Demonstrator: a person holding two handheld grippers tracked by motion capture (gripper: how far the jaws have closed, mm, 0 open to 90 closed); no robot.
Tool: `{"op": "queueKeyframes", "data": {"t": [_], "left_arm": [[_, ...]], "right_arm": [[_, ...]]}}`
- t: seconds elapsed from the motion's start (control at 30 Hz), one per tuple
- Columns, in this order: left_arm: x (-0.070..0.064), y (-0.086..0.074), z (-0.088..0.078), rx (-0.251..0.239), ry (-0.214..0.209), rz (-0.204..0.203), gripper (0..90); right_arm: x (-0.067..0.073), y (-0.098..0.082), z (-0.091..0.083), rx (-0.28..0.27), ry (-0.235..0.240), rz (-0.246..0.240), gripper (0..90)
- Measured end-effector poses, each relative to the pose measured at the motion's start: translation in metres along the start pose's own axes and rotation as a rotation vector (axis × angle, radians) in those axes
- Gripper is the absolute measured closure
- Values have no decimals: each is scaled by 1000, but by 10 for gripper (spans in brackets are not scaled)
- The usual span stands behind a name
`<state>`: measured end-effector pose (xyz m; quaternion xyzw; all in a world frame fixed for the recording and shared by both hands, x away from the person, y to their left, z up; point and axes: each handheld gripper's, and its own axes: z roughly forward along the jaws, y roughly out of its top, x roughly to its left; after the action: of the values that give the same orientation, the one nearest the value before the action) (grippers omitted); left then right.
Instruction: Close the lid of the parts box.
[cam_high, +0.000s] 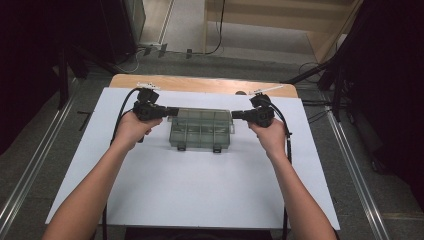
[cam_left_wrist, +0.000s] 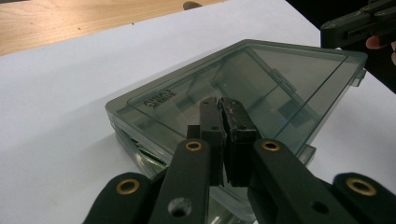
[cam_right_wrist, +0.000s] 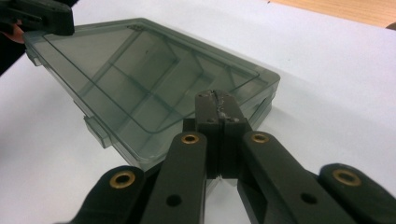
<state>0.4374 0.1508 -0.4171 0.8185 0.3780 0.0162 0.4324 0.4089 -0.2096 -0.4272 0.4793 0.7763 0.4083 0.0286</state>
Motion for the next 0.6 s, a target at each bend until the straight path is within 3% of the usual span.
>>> {"op": "queueKeyframes", "data": {"t": [0.6], "left_arm": [[-5, -19, -3, 7, -3, 13, 879]], "right_arm": [[16, -13, 0, 24, 11, -21, 900]]}}
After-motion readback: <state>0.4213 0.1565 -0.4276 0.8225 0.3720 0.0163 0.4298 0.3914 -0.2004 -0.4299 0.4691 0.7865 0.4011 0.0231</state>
